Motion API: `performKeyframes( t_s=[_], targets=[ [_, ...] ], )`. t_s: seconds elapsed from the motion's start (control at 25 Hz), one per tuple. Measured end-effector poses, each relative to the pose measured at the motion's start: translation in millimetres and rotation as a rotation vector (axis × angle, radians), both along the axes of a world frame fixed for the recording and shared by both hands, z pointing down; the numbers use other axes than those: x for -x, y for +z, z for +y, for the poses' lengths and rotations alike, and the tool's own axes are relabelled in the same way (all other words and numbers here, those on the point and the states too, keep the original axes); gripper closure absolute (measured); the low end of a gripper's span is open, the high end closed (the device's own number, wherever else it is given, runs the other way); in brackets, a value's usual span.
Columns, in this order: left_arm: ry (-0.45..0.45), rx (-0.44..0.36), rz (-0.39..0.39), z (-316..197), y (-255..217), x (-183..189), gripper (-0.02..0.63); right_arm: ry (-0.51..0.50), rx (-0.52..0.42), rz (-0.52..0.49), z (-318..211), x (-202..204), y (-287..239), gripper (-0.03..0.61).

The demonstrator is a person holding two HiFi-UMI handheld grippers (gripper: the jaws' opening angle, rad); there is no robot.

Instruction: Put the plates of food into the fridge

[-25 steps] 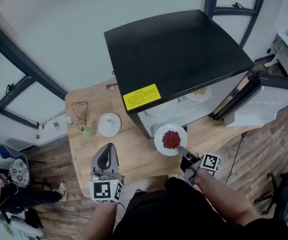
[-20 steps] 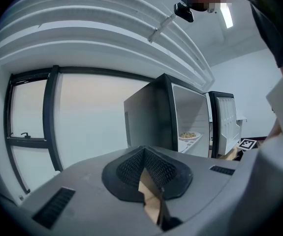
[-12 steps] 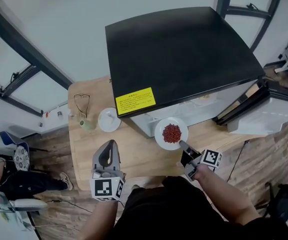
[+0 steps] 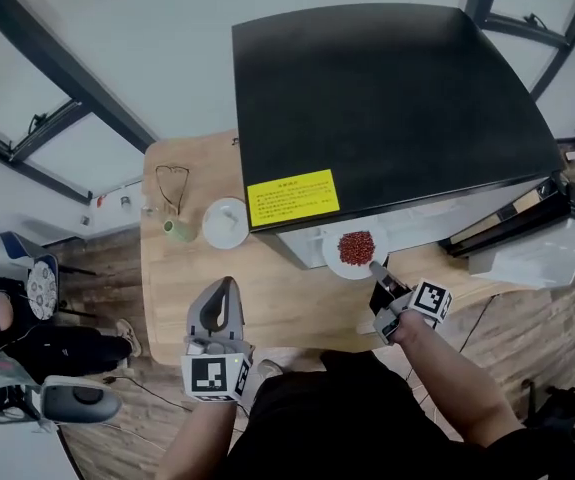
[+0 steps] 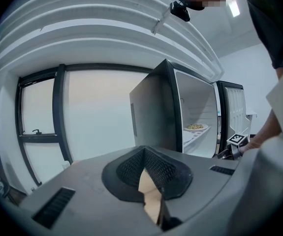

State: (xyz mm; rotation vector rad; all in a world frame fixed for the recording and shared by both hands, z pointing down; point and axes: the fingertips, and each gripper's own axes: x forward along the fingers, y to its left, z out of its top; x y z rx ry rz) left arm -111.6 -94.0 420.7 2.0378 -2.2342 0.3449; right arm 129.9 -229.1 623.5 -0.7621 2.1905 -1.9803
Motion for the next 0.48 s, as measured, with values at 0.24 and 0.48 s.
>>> performKeyframes(
  t_s=[0.24, 0.48],
  targets=[
    [-0.067, 0.039, 0.018, 24.6, 15.5, 17.0, 0.611, -0.019, -0.014, 0.022, -24.0, 20.8, 6.2, 0.545],
    [-0.127, 0.063, 0.020, 45.3, 20.2, 35.8, 0.611, -0.029, 0.000, 0.039, -39.9, 42.6, 13.0, 0.543]
  ],
)
